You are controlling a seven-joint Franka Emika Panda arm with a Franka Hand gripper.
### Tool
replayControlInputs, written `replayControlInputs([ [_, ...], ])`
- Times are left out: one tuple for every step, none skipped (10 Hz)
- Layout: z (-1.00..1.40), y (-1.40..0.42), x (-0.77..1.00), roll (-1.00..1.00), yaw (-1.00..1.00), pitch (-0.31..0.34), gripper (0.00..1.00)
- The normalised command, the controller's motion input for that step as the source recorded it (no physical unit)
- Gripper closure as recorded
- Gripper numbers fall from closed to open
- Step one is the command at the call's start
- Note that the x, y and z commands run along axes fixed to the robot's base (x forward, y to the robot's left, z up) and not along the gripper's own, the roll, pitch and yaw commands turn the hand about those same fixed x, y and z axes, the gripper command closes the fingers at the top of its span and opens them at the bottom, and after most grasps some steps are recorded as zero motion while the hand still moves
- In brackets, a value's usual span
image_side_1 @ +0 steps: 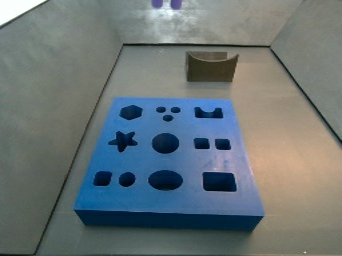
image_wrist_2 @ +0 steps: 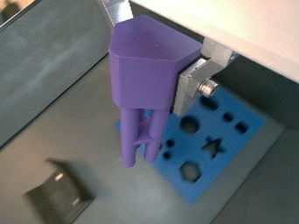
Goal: Pick up the 3 prong object. Move up. Rotate the 3 prong object. Place the 3 prong object on the fixture. Regrasp the 3 prong object. Move to above the board. Insert the 3 prong object.
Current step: Move to above the board, then insert the 3 prong object.
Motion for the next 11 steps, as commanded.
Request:
replayControlInputs([
  [0.01,0.00,-0.10,-1.00,-0.13,-0.087,1.00],
  [0.00,0.03,-0.08,-0.79,-0.09,-0.077,1.00],
  [0.00,0.03,-0.07,-0.57,-0.06,-0.067,1.00],
  [0.00,0.02,-0.06,-0.38,-0.04,-0.059,1.00],
  [0.00,0.02,-0.04,-0.23,-0.02,-0.042,1.00],
  [-0.02,0.00,0.00,0.00,0.00,-0.006,1.00],
  [-0.22,0.02,0.35,-0.05,0.11,0.086,1.00],
  [-0.49,0.06,0.58,-0.28,0.25,0.137,1.00],
  [-0.41,0.07,0.55,-0.35,0.28,0.000,1.00],
  [-0.41,0.10,0.53,-0.36,0.30,0.000,1.00],
  [-0.43,0.13,0.50,-0.35,0.31,0.000,1.00],
])
